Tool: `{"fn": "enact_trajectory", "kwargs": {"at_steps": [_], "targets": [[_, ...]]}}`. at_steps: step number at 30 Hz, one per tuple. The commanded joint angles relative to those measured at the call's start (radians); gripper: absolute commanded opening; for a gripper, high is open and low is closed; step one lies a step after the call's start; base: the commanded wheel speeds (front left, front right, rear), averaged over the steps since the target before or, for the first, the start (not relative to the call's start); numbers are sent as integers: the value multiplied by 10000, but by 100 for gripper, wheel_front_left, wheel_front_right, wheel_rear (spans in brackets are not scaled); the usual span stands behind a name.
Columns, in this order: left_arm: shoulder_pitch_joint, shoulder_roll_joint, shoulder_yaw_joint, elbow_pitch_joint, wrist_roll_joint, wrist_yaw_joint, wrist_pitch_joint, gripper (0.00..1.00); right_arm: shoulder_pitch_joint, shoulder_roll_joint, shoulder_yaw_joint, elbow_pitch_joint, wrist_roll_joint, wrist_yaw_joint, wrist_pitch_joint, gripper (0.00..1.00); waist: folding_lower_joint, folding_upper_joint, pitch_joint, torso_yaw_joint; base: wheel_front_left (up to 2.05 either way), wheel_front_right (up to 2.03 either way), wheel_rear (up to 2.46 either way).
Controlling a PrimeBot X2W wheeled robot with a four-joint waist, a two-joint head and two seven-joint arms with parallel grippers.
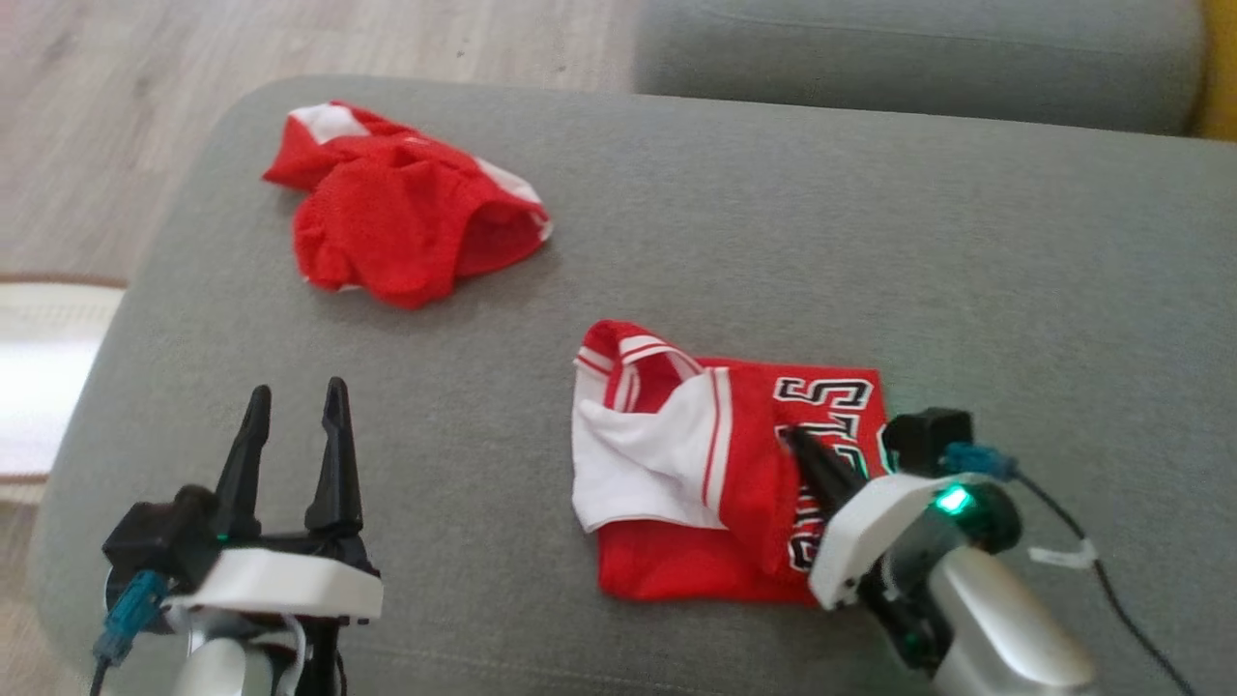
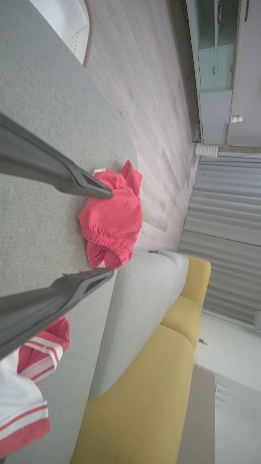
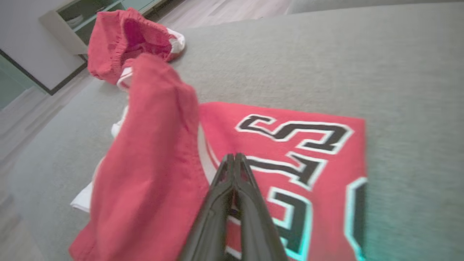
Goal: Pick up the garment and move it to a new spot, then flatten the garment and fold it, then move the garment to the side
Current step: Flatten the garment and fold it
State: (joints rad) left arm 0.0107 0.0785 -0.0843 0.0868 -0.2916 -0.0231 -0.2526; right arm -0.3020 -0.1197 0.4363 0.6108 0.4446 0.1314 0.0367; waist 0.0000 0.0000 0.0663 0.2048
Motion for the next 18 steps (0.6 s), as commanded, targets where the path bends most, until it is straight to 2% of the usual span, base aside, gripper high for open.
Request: {"fn": "enact_trajectory", "kwargs": {"at_steps": [1,4,9,12,15,18], "targets": [[-562,-20,395,-341,110,-62,-91,100,-596,249,329,-230,218,-7,-66,0,0,0,144,341,0,0,0],[-576,-62,467,-348,162,-130,-91,100,-708,479,1214,-201,574,-7,46,0,0,0,215,533,0,0,0],[-656,-130,549,-228,202,-238,-91,100,-614,655,3276,-663,1682,-7,288,0,0,0,283,663,0,0,0],[-678,-158,633,-193,245,-254,-91,100,-752,673,4107,-1042,2176,-7,27,0,0,0,279,569,0,0,0],[-675,-175,717,-204,307,-282,-91,100,-1070,544,4239,-1269,2322,-7,-609,0,0,0,207,347,0,0,0],[-664,-185,823,-256,377,-319,-91,100,-1439,175,3914,-1488,2231,-7,-1427,0,0,0,149,45,0,0,0]]}}
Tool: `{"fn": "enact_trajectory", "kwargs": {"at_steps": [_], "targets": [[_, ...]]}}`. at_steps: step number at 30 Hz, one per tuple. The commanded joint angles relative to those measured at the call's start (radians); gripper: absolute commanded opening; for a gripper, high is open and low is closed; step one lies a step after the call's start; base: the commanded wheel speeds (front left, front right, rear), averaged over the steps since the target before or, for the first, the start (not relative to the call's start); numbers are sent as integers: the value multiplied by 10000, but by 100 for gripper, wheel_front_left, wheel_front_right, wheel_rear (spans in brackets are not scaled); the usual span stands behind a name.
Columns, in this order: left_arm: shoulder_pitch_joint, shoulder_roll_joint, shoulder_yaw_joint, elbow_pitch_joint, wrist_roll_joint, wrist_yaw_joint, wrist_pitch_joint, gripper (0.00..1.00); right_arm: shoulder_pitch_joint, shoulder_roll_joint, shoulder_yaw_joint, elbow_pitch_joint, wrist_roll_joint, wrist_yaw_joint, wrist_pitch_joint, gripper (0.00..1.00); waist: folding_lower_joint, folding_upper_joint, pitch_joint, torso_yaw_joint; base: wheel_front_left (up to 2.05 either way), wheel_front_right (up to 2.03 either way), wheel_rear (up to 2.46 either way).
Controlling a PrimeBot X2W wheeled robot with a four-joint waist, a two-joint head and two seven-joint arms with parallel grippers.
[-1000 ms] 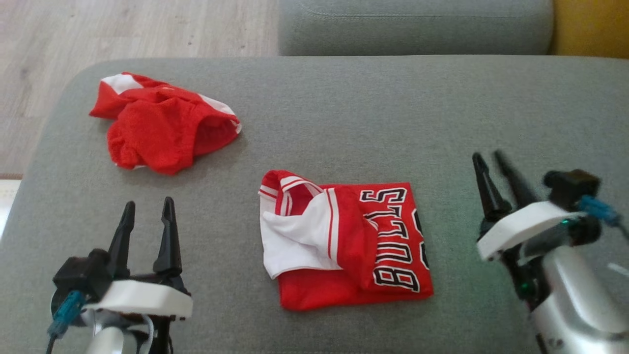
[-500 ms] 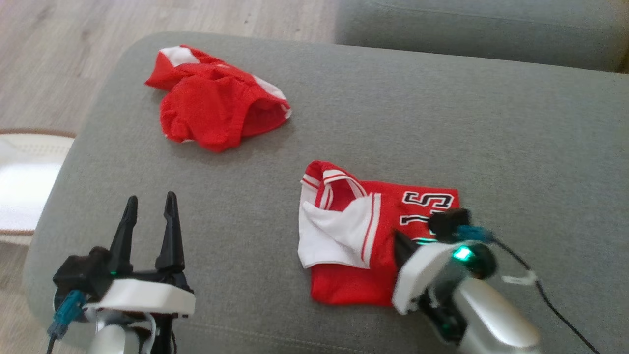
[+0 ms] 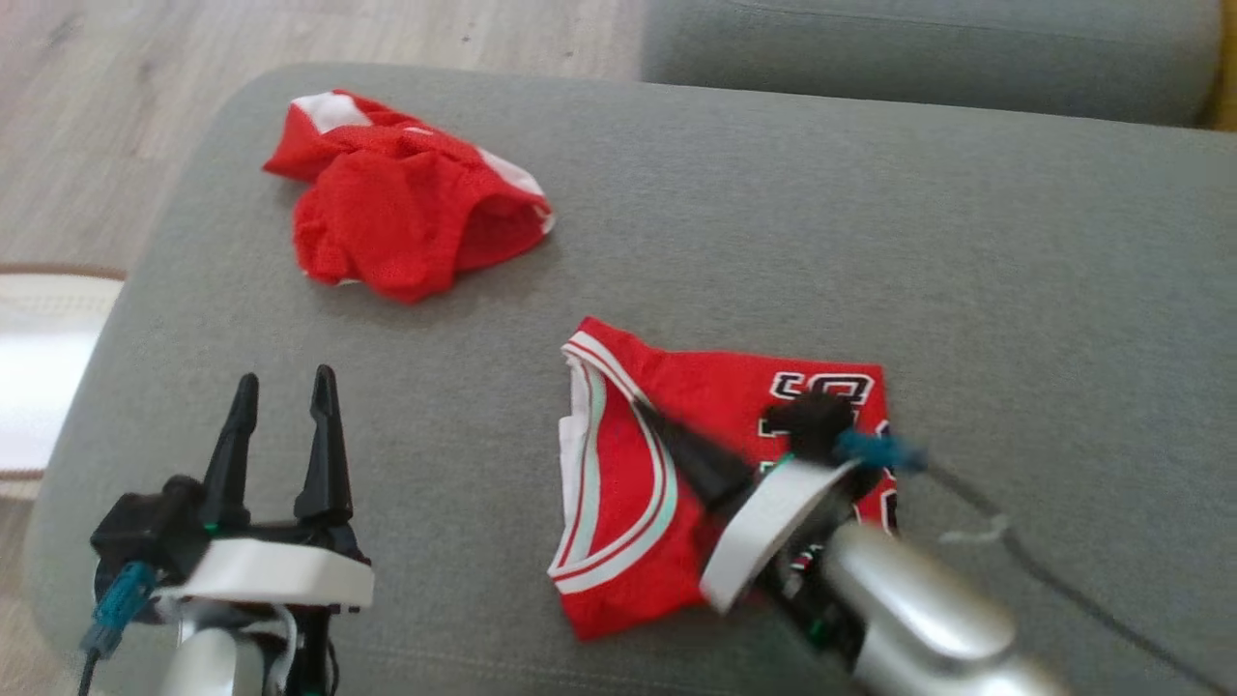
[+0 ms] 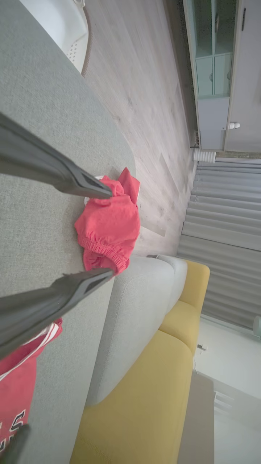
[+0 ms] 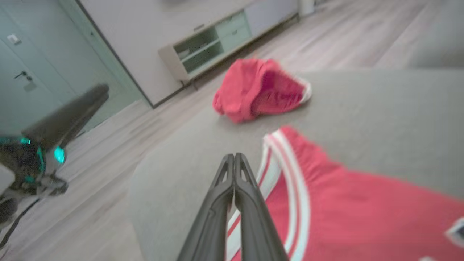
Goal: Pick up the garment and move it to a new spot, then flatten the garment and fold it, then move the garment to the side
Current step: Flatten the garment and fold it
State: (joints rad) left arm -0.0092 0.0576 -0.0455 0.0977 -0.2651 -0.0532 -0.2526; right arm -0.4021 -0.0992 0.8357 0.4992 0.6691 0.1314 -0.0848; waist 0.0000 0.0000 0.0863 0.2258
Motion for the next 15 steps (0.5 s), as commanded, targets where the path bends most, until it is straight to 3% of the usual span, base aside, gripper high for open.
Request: {"fn": "enact_trajectory", "kwargs": {"at_steps": [1,9,10,11,12,13,15], "targets": [[-465,22,473,-388,139,-28,-91,100,-532,-171,-263,-455,-53,-7,-502,0,0,0,-64,-270,0,0,0],[-460,45,649,-536,417,-109,-91,100,-741,-1193,-2400,-941,-636,-7,-1607,0,0,0,-238,-1196,0,0,0],[-469,66,657,-551,467,-114,-91,100,-702,-1273,-2688,-941,-767,-7,-1636,19,0,0,-262,-1301,0,0,0],[-477,100,667,-559,538,-109,-91,100,-635,-1319,-2974,-945,-859,-7,-1658,45,0,0,-289,-1411,0,0,0],[-484,121,685,-565,578,-106,-91,100,-568,-1370,-3230,-947,-986,-7,-1672,95,0,0,-309,-1520,0,0,0],[-489,141,710,-567,608,-100,-91,100,-504,-1415,-3459,-952,-1154,-7,-1683,100,0,0,-327,-1629,0,0,0],[-480,203,742,-539,690,-89,-91,100,-344,-1448,-3858,-974,-1469,-7,-1698,100,0,0,-378,-1834,0,0,0]]}}
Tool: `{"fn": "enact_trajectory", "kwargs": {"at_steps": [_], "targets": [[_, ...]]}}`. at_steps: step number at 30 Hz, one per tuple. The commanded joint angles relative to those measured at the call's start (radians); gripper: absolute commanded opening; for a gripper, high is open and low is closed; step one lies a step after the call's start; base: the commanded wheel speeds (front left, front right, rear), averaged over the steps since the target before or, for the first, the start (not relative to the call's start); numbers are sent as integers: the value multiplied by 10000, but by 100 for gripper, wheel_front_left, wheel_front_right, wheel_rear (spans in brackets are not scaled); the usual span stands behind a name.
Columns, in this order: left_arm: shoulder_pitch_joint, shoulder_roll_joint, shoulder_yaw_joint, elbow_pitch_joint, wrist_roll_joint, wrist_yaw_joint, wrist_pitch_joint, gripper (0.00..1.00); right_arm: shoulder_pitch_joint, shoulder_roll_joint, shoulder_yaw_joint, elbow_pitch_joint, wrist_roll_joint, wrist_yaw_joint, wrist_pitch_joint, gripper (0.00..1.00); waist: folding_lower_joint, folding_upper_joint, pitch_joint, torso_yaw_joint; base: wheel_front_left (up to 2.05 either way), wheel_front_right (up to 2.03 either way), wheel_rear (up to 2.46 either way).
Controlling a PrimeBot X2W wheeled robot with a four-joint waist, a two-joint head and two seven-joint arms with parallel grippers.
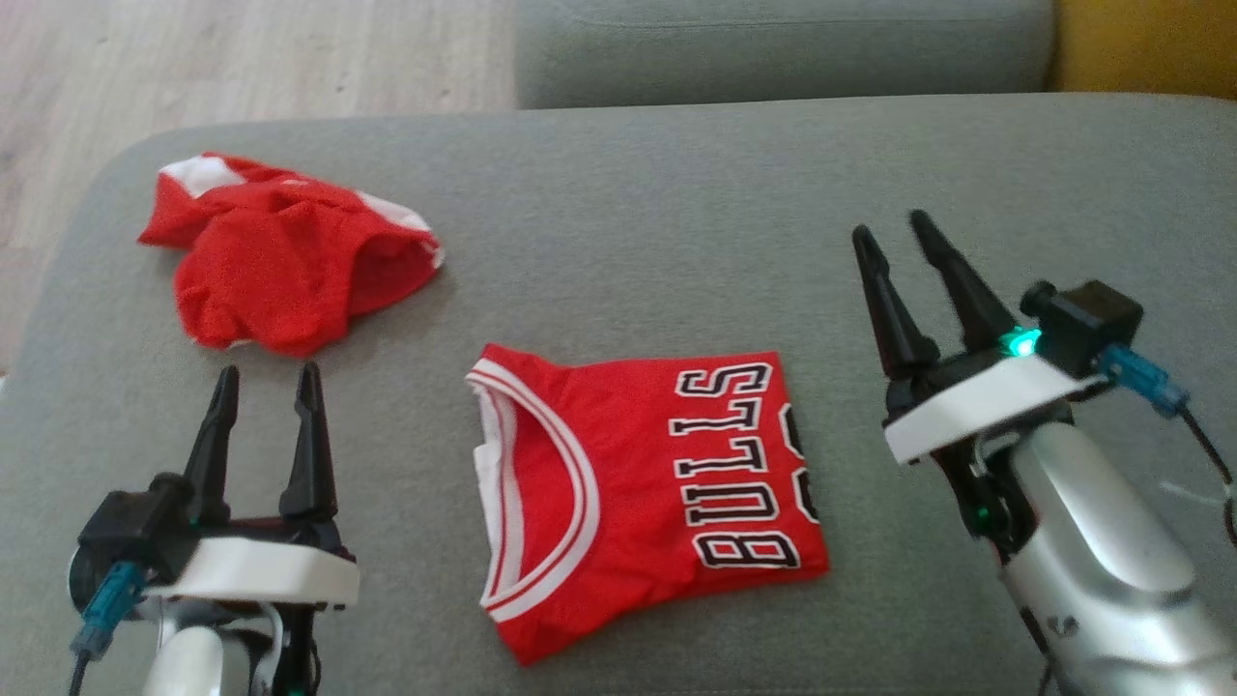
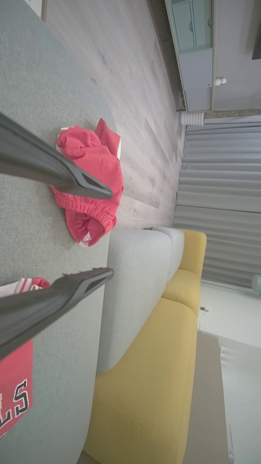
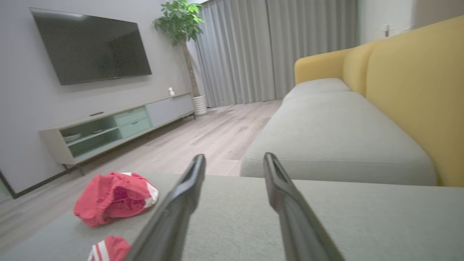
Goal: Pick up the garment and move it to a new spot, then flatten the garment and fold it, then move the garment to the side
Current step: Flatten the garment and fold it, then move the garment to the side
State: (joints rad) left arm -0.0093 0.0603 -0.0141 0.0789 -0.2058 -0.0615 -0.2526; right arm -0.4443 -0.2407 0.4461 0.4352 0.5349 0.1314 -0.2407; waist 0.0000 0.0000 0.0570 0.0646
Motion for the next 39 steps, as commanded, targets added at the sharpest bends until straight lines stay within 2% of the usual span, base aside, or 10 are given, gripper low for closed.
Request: {"fn": "enact_trajectory", "kwargs": {"at_steps": [1,7,15,29,32,35,39], "targets": [[-470,186,442,-338,107,-4,-91,100,166,-24,-145,-360,-282,-7,-147,100,0,0,-105,-321,0,0,0],[-479,257,467,-199,169,-18,-91,100,786,188,-898,-482,-1214,-7,-172,100,0,0,-167,-787,0,0,0],[-507,282,468,-19,288,9,-91,100,1566,613,-1744,-455,-2319,-7,-182,100,0,0,-159,-994,0,0,0],[-570,248,532,105,357,34,-91,100,1891,1027,-2226,-528,-2666,-7,81,100,0,0,-95,-942,0,0,0],[-571,232,540,110,346,38,-91,100,1950,1304,-2079,-355,-1770,-7,849,100,0,0,-85,-885,0,0,0],[-573,192,569,120,225,23,-91,100,1777,1361,-1531,-248,-875,-7,2094,100,0,0,-91,-807,0,0,0],[-540,164,559,169,185,-12,-91,100,1343,1334,-1154,109,-251,-7,3923,100,0,0,-64,-663,0,0,0]]}}
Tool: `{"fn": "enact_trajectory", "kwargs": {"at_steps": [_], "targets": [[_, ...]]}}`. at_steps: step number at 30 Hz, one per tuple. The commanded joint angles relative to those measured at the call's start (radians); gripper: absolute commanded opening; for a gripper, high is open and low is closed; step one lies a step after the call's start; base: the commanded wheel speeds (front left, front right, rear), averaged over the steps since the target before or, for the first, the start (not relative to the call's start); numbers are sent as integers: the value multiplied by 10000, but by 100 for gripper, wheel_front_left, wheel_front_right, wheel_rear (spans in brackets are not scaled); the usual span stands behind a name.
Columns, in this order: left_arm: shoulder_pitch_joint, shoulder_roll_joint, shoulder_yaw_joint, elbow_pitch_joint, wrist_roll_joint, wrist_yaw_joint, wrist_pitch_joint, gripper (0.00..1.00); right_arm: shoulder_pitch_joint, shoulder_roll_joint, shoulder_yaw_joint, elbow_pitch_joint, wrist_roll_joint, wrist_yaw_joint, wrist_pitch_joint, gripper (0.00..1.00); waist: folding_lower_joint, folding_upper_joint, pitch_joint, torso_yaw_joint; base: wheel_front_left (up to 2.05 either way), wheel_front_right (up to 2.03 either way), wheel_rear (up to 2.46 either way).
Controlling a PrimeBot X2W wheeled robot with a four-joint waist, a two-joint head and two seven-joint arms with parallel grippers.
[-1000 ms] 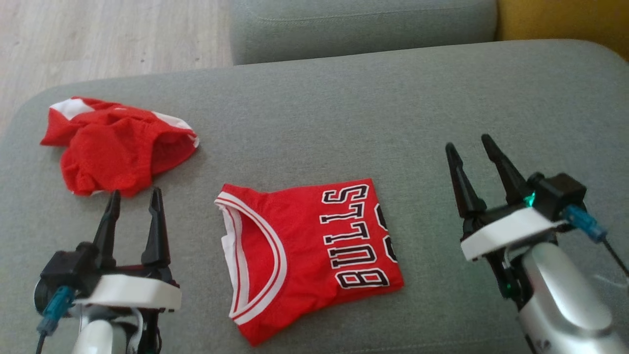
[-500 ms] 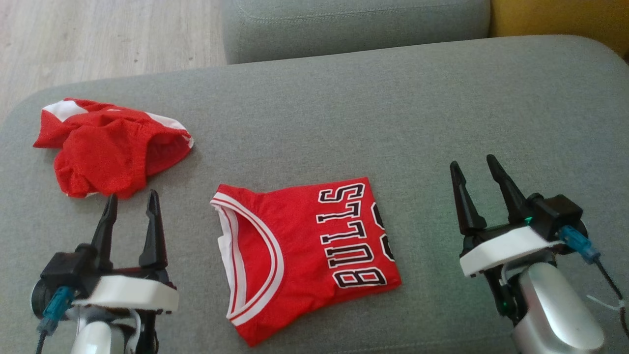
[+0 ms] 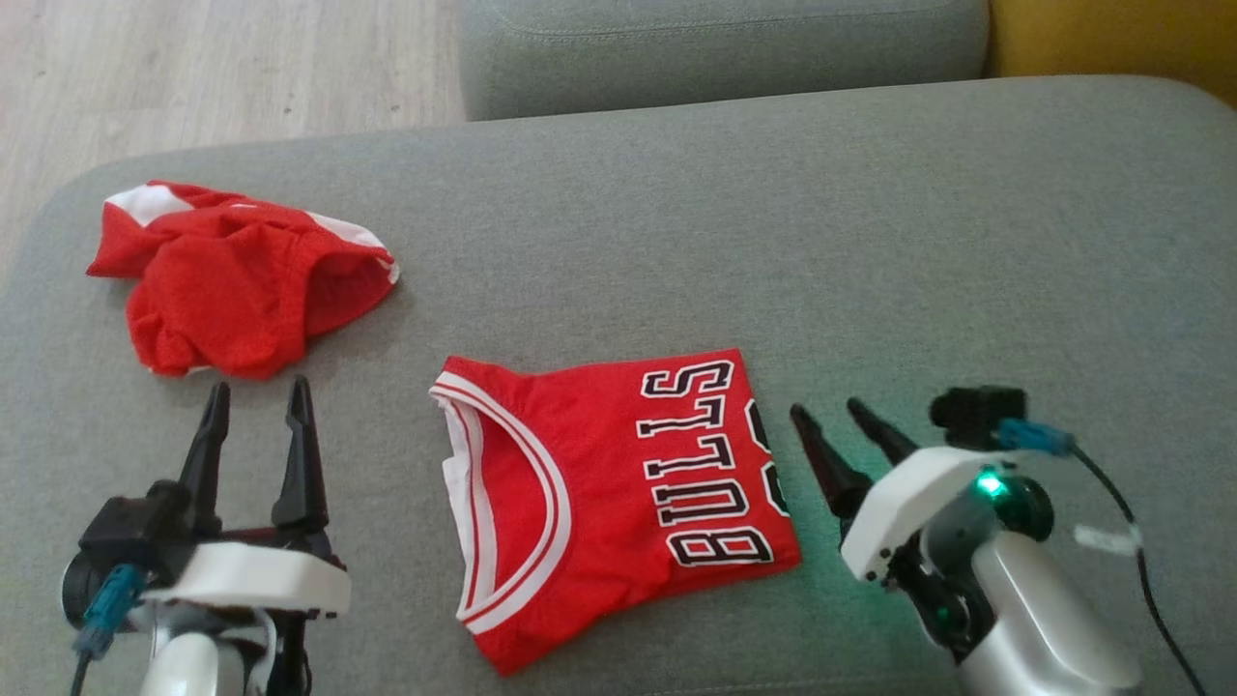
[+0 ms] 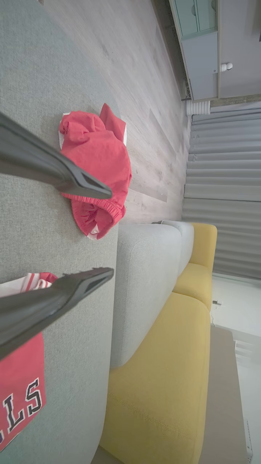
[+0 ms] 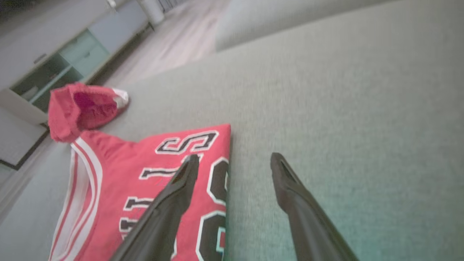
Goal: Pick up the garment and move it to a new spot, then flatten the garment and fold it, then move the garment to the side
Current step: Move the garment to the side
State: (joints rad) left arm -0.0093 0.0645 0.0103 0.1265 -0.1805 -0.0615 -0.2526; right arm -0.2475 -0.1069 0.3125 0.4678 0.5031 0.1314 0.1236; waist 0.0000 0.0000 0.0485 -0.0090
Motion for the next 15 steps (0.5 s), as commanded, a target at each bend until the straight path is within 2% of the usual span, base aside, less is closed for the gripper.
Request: {"fn": "enact_trajectory", "kwargs": {"at_steps": [1,10,15], "targets": [[-553,114,294,-296,-73,-24,-91,100,-744,-10,283,-96,118,-7,728,100,0,0,27,135,0,0,0],[-647,26,140,-222,-155,-65,-91,100,-1431,157,273,1221,376,-7,2709,100,0,0,233,764,0,0,0],[-699,-25,81,-130,-239,-87,-91,100,-1559,355,213,2008,938,-7,3924,100,0,0,376,1137,0,0,0]]}}
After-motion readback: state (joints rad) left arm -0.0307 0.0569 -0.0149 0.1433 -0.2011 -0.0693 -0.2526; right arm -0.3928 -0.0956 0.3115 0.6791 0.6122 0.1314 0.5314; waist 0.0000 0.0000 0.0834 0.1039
